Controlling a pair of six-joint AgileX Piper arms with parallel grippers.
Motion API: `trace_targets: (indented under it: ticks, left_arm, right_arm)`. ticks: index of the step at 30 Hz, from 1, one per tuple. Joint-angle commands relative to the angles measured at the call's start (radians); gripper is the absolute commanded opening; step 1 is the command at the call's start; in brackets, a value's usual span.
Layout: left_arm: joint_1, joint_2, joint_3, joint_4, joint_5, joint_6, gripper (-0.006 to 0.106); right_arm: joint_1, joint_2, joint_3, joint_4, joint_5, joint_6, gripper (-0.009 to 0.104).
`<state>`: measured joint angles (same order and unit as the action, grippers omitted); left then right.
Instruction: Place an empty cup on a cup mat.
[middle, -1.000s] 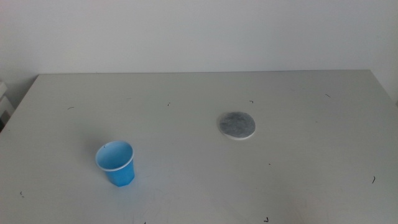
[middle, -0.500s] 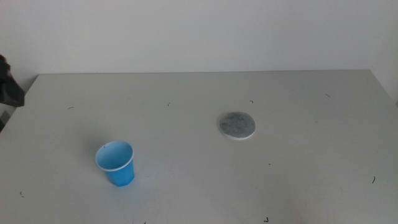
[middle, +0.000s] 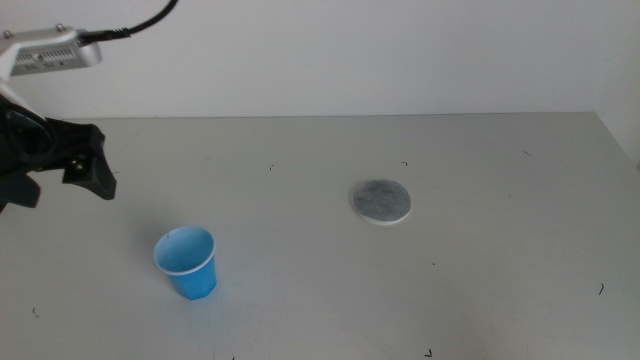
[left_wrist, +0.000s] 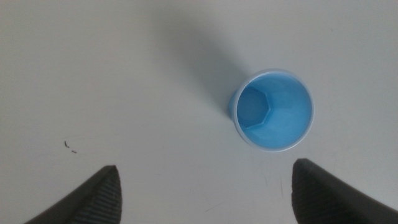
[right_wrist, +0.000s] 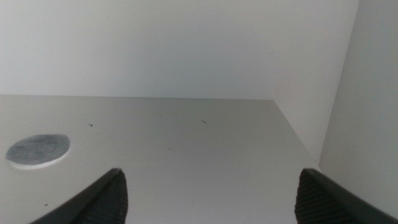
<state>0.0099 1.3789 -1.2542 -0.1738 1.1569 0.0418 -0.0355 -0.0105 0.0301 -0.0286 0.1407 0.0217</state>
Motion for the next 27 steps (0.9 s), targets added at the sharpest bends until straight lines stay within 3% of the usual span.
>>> trace_targets:
  ticks: [1, 10, 27]
  left_arm:
    - [-0.037, 0.009, -0.034, -0.017, -0.044, 0.008, 0.105]
    - [-0.118, 0.139, -0.034, 0.014, -0.119, -0.017, 0.105]
    - [-0.122, 0.414, -0.033, -0.004, -0.163, -0.014, 0.105]
  right_arm:
    - [0.001, -0.027, -0.008, -0.014, -0.075, -0.005, 0.094]
    - [0.001, -0.027, -0.008, -0.014, -0.075, -0.005, 0.094]
    - [0.001, -0.027, -0.008, -0.014, -0.075, -0.005, 0.094]
